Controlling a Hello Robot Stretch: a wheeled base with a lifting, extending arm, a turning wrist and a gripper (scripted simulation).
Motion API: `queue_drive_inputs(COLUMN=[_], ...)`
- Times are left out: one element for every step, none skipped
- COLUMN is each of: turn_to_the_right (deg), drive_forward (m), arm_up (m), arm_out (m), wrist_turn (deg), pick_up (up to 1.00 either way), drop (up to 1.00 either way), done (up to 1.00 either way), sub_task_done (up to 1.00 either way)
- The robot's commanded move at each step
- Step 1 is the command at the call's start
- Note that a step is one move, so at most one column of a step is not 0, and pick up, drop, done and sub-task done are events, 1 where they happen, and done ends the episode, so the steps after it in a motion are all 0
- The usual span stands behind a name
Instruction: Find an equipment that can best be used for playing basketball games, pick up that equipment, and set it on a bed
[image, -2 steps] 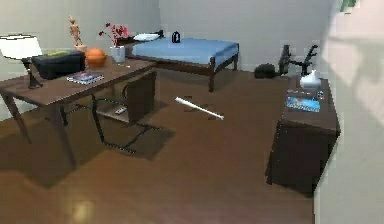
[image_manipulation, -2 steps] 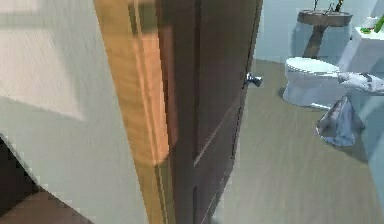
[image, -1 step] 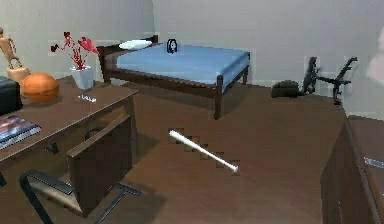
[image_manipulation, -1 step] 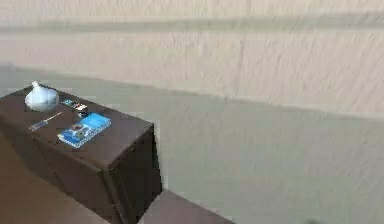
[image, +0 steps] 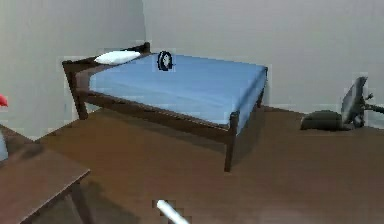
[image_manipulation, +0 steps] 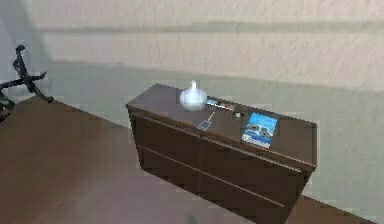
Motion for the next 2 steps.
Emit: queue_drive_inputs(turn_to_the_right=[27.0,0.0], drive_forward=[0.00,0.05], arm_up=[0.00,0.00], arm_out=[0.00,0.00], wrist_turn=[0.0,0.0], pick_up=[0.00,0.00], drop=[0.00,0.00], done=[0.00,0.00], sub_task_done=[0.00,0.00])
